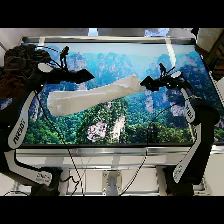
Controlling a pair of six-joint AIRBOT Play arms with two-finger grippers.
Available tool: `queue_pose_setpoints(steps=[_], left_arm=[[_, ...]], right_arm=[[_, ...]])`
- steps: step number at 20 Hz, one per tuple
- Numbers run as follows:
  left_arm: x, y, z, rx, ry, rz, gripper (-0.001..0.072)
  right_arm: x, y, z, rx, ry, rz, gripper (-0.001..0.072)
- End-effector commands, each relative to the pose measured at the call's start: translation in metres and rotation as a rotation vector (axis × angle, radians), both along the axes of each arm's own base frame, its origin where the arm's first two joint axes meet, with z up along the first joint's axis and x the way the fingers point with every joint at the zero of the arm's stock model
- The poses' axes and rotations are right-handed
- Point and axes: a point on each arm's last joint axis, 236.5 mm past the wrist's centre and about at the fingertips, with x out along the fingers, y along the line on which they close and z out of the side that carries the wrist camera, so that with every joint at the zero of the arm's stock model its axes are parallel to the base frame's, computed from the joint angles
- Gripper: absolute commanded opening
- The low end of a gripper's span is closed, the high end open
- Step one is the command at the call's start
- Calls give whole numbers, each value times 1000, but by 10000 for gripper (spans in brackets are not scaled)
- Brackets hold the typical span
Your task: Fold the shirts.
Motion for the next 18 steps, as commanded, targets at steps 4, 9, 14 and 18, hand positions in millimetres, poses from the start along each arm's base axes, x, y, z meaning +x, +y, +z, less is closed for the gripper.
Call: queue_pose_setpoints(steps=[4,9,14,18], left_arm=[[-3,-2,-3,-1,13,-12,459],[-3,-2,-6,0,18,-12,459],[-6,-9,-27,29,49,-37,239],[-15,-10,-76,168,116,-65,111]], right_arm=[[-31,45,14,116,45,163,423],[-4,72,13,63,-68,120,351],[-3,98,15,39,-134,179,24],[-12,105,35,66,-158,237,23]])
